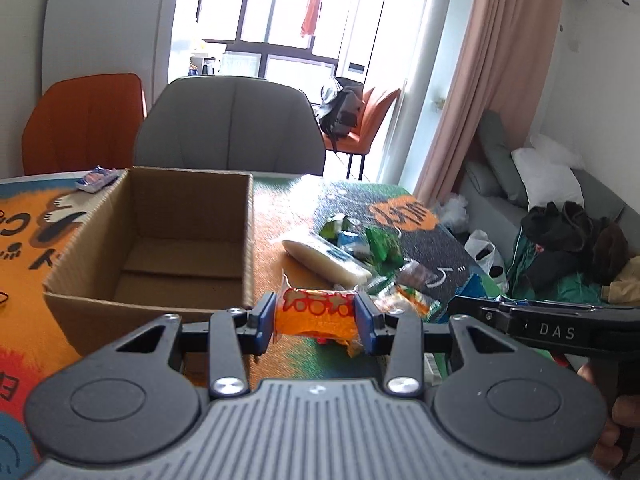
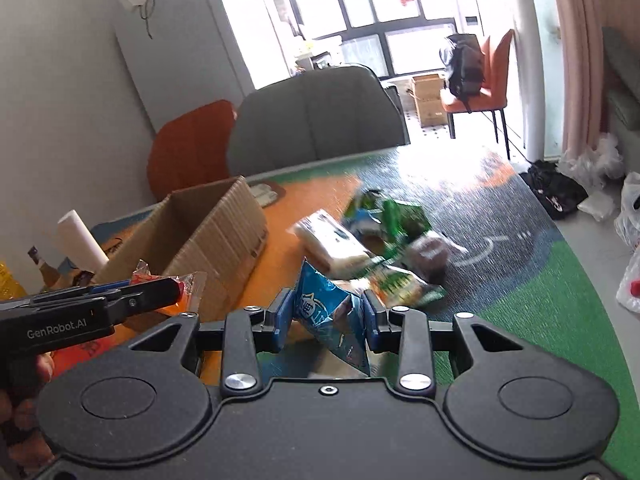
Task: Organize snacks
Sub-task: 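Carry the orange packet into the box and open the left gripper while the right carries the blue packet, then lower the blue packet into the box and open the right gripper, then grasp the striped wafer bar with the left gripper while the right approaches the green packet, then grasp the green packet with the right gripper while the left lifts the wafer bar, then carry the wafer bar into the box and open the left gripper while the right carries the green packet, then lower the green packet into the box and open the right gripper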
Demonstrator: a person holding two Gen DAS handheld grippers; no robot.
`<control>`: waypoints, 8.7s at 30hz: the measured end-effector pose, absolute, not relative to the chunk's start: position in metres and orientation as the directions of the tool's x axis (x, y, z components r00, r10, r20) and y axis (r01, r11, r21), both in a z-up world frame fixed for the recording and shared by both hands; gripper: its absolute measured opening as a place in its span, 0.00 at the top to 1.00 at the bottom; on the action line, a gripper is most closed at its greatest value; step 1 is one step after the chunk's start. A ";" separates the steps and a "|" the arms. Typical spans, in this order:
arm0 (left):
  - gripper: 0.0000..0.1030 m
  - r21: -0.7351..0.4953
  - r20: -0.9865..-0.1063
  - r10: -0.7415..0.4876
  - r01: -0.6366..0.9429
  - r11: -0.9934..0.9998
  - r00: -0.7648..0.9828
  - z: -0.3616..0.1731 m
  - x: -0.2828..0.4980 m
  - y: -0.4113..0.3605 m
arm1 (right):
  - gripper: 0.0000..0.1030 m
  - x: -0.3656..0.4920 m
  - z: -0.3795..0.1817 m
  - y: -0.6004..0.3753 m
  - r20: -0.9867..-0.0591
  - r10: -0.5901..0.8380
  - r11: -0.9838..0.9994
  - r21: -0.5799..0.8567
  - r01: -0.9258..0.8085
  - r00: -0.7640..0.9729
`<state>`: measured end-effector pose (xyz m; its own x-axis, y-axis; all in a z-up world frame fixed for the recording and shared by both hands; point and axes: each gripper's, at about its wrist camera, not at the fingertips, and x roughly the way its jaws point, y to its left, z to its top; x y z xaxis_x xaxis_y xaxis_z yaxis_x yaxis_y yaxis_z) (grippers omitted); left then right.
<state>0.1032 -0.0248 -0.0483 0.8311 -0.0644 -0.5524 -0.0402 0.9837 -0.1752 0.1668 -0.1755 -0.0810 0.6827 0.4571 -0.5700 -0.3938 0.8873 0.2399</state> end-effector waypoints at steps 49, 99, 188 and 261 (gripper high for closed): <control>0.31 -0.247 -0.580 0.066 -0.252 0.936 0.812 -0.032 0.114 0.127 | 0.64 0.213 -0.048 -0.010 -0.555 0.608 0.772 0.246 -0.586 0.568; 0.00 -0.224 -0.584 -0.111 -0.028 0.974 0.804 -0.043 0.117 -0.026 | 0.04 0.183 -0.070 -0.210 -0.590 0.387 0.920 0.292 -0.260 0.709; 0.68 -0.278 -0.637 -0.171 -0.017 0.960 0.751 -0.091 0.182 -0.048 | 0.57 0.237 -0.117 -0.184 -0.696 0.379 0.907 0.149 -0.393 0.610; 0.19 -0.313 -0.556 0.066 -0.282 0.907 0.828 -0.033 0.127 0.127 | 0.23 0.224 -0.053 -0.012 -0.607 0.544 0.807 0.191 -0.558 0.579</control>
